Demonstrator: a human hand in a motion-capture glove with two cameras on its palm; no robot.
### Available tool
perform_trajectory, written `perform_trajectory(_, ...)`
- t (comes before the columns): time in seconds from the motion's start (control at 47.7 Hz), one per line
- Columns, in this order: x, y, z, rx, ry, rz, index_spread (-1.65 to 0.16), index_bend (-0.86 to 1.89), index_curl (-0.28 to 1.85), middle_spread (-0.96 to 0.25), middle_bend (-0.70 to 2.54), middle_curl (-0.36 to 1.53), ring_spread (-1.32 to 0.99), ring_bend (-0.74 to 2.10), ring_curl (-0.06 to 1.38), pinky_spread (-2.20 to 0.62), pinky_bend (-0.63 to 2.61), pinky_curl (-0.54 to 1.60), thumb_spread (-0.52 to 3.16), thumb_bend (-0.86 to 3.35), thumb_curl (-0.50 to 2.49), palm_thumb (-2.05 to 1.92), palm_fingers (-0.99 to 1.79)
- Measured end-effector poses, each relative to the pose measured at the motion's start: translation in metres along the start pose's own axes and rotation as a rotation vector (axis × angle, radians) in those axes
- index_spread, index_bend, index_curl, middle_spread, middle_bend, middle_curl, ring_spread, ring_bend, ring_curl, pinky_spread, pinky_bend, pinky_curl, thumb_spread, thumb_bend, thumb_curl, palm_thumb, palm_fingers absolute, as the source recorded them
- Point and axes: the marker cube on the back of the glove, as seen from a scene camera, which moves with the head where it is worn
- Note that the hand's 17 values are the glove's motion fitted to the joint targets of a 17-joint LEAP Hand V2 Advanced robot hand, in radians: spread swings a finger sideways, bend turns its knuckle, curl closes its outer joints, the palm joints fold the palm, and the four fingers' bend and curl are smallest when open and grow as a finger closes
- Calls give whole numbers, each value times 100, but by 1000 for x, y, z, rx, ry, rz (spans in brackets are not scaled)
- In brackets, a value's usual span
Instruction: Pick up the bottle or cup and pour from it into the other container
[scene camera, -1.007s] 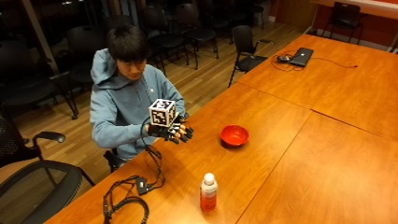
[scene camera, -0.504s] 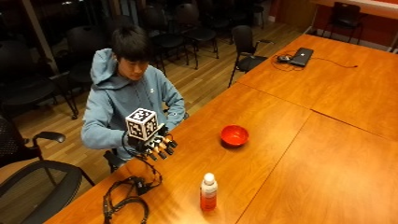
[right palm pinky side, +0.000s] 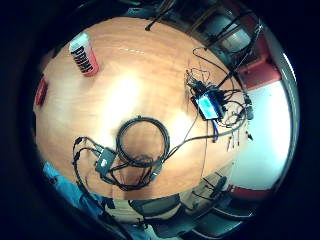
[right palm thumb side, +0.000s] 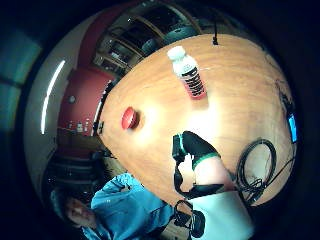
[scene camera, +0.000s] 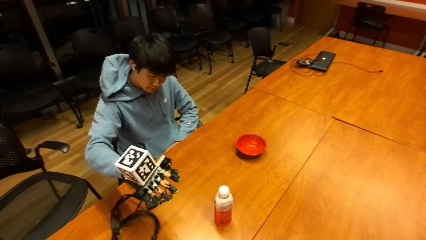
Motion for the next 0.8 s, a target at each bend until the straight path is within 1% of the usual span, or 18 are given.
perform_trajectory(0.168, 21, -25, 17, 61, -86, -32, -37, 10, 17, 2, 20, 30, 12, 48, 31, 26, 69, 30, 97, -3, 42, 64, 6)
perform_trajectory(0.273, 25, -45, 33, 102, -217, -57, -37, 11, 17, 2, 20, 31, 12, 49, 31, 25, 70, 30, 96, -3, 43, 64, 6)
perform_trajectory(0.462, 19, -81, 76, 211, -465, -55, -37, 11, 16, 2, 21, 32, 12, 51, 32, 25, 72, 30, 94, -3, 43, 65, 5)
perform_trajectory(0.609, 5, -112, 109, 257, -668, -29, -36, 11, 15, 3, 22, 33, 12, 51, 31, 25, 74, 31, 92, -3, 42, 66, 3)
perform_trajectory(0.797, -13, -137, 135, 272, -761, -10, -35, 11, 15, 5, 24, 33, 12, 52, 31, 26, 76, 31, 91, -3, 42, 66, 2)
